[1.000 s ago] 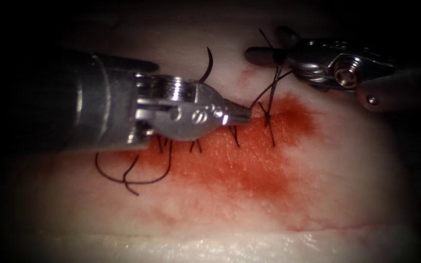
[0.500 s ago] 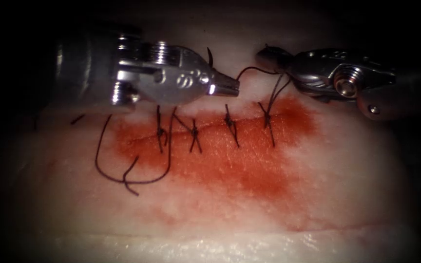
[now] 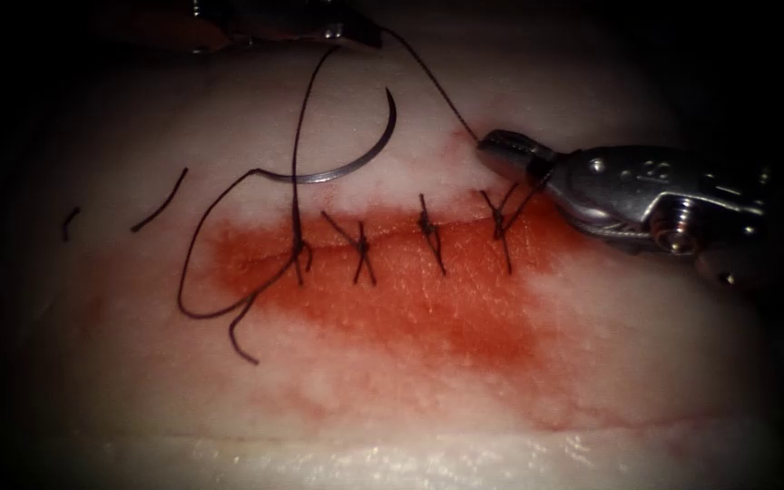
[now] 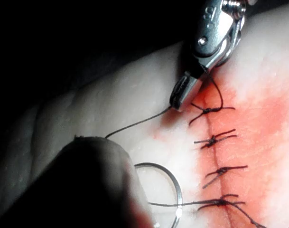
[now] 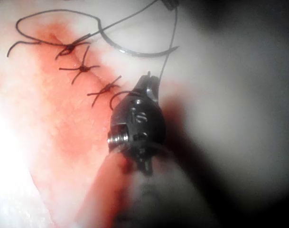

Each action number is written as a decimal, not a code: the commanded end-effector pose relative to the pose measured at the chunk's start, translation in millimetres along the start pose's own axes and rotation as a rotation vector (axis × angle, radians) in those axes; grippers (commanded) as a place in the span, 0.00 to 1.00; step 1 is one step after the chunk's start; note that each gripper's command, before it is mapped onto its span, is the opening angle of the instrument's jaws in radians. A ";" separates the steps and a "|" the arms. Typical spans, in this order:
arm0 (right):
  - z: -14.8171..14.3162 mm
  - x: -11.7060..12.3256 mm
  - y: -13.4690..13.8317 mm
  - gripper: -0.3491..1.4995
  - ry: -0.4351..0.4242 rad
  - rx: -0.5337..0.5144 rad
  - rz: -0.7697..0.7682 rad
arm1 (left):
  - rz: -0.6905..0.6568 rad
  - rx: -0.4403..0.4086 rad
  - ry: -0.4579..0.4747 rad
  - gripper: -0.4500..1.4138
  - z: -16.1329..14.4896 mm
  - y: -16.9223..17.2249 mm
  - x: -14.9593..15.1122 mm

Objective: Wound Closure
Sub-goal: Tighten knot by pulling down on tail with right gripper and pulling up on working thread with left hand

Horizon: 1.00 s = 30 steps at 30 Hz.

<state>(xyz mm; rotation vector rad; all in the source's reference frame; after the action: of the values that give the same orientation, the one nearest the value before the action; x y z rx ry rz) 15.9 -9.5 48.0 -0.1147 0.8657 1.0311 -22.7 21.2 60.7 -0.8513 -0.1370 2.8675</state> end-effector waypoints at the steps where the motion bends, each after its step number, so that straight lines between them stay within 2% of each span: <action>1: -0.3 -0.8 -0.9 0.00 0.002 0.011 -0.002 | -0.012 -0.002 0.007 0.00 0.7 -1.2 0.0; 9: -3.1 -2.1 -2.2 0.00 0.005 0.026 -0.012 | -0.073 0.042 0.053 0.00 0.2 -5.4 -1.0; 16: -4.6 -3.4 -3.8 0.00 0.012 0.031 -0.020 | -0.134 0.143 0.139 0.00 -0.5 -9.4 -1.4; 21: -5.3 -3.7 -4.5 0.00 0.013 0.033 -0.021 | -0.181 0.229 0.169 0.00 -1.2 -11.9 -1.7; 25: -5.8 -4.6 -4.9 0.00 0.020 0.033 -0.028 | -0.173 0.267 0.167 0.00 -0.8 -12.3 -1.2; 30: -6.7 -6.1 -5.5 0.00 0.015 0.039 -0.041 | -0.192 0.462 0.204 0.00 -1.5 -13.3 -0.5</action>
<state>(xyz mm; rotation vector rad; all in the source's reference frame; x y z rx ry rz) 14.4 -19.4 45.5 -0.1096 0.8925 0.9755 -19.4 34.1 60.8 -0.9554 0.4426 2.4488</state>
